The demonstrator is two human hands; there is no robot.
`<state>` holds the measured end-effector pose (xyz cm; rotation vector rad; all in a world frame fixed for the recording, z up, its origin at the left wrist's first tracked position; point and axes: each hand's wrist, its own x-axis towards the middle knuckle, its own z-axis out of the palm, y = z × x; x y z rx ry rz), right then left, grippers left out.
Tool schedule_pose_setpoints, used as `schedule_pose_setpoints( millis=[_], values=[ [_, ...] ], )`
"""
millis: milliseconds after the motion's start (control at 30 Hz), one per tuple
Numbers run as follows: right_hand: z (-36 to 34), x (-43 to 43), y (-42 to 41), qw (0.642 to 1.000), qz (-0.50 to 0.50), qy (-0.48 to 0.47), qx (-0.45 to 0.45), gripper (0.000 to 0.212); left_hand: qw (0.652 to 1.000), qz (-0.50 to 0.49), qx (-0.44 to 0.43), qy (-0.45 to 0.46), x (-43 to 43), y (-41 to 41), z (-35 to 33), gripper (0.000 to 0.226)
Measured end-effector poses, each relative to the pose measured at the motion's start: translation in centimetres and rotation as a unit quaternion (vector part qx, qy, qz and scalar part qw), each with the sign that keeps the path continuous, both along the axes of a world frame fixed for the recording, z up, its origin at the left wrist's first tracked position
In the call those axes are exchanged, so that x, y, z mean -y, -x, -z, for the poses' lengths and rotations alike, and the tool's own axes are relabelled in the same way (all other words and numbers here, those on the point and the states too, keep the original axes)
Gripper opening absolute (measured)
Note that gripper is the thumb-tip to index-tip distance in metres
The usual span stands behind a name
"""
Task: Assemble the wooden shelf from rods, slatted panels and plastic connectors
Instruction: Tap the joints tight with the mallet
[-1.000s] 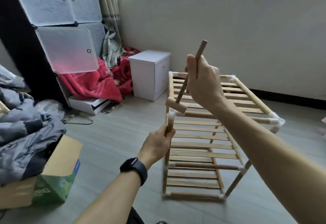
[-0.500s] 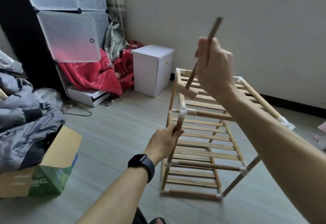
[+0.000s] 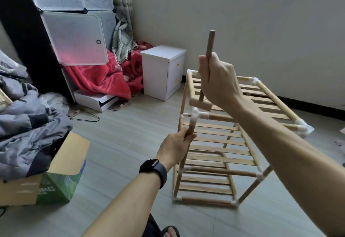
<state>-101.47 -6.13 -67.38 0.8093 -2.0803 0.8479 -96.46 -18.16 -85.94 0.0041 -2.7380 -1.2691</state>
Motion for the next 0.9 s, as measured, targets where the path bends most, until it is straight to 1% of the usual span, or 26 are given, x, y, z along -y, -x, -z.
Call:
schedule_pose_setpoints(
  millis=[67,100,133,200,233,267,367,400,467,533,567,633,667,767,800,867,900],
  values=[
    [-0.9,-0.5,0.8,0.995,0.015,0.084,-0.045,0.044,1.0,0.001,0.005,0.001,0.0,0.1,0.1,0.038],
    [-0.6,-0.5,0.5,0.993,0.015,0.099,-0.06,0.043,1.0,0.001,0.004,0.004,0.0,0.2,0.2,0.039],
    [0.2,-0.4,0.0,0.995,0.008,0.077,-0.057,0.04,1.0,-0.001,0.001,0.007,0.0,0.3,0.1,0.039],
    [1.8,0.0,-1.0,1.0,-0.013,-0.005,-0.008,0.034,1.0,-0.001,-0.001,0.008,-0.2,0.4,0.2,0.04],
    [1.6,0.0,-0.9,1.0,-0.016,-0.021,0.003,0.034,1.0,-0.005,-0.002,0.009,-0.2,0.3,0.2,0.04],
    [0.9,-0.1,-0.4,1.0,-0.008,-0.014,0.0,0.034,1.0,-0.005,-0.002,0.013,-0.3,0.2,0.2,0.041],
    [-0.2,-0.7,0.7,0.995,0.021,0.091,-0.044,0.039,1.0,-0.002,-0.001,0.02,-0.3,0.3,0.4,0.041],
    [0.4,-0.5,0.3,0.995,0.016,0.092,-0.043,0.037,1.0,-0.004,-0.005,0.023,-0.3,0.3,0.3,0.041],
    [2.1,-0.3,-0.6,0.999,-0.008,0.035,-0.012,0.032,1.0,0.0,-0.006,0.024,-0.4,0.4,0.3,0.042],
    [1.5,-0.2,-0.5,1.0,-0.017,0.002,0.005,0.032,1.0,-0.006,-0.004,0.024,-0.6,0.1,0.1,0.043],
    [0.9,-0.3,0.0,1.0,-0.008,0.02,-0.007,0.034,1.0,-0.006,-0.002,0.024,-0.6,0.1,0.0,0.043],
    [0.0,-0.5,0.7,0.994,0.003,0.095,-0.049,0.039,1.0,-0.008,0.004,0.025,-0.6,0.1,-0.1,0.043],
    [0.2,-0.4,0.8,0.993,-0.002,0.109,-0.054,0.04,1.0,-0.009,0.004,0.029,-0.6,0.0,-0.1,0.042],
    [3.0,-0.2,-0.2,0.999,-0.007,0.032,-0.02,0.036,0.999,-0.006,0.0,0.032,-0.8,0.2,-0.1,0.04],
    [3.3,-0.2,-0.3,1.0,-0.011,0.022,-0.006,0.036,0.999,-0.01,0.0,0.033,-0.8,0.2,0.0,0.04],
    [2.8,-0.2,0.2,0.999,0.001,0.036,0.022,0.038,0.999,-0.01,-0.004,0.038,-0.9,0.2,0.0,0.042],
    [2.3,-0.2,0.3,0.997,0.007,0.058,0.051,0.039,0.999,-0.008,-0.005,0.039,-0.9,0.3,0.1,0.043]
  ],
)
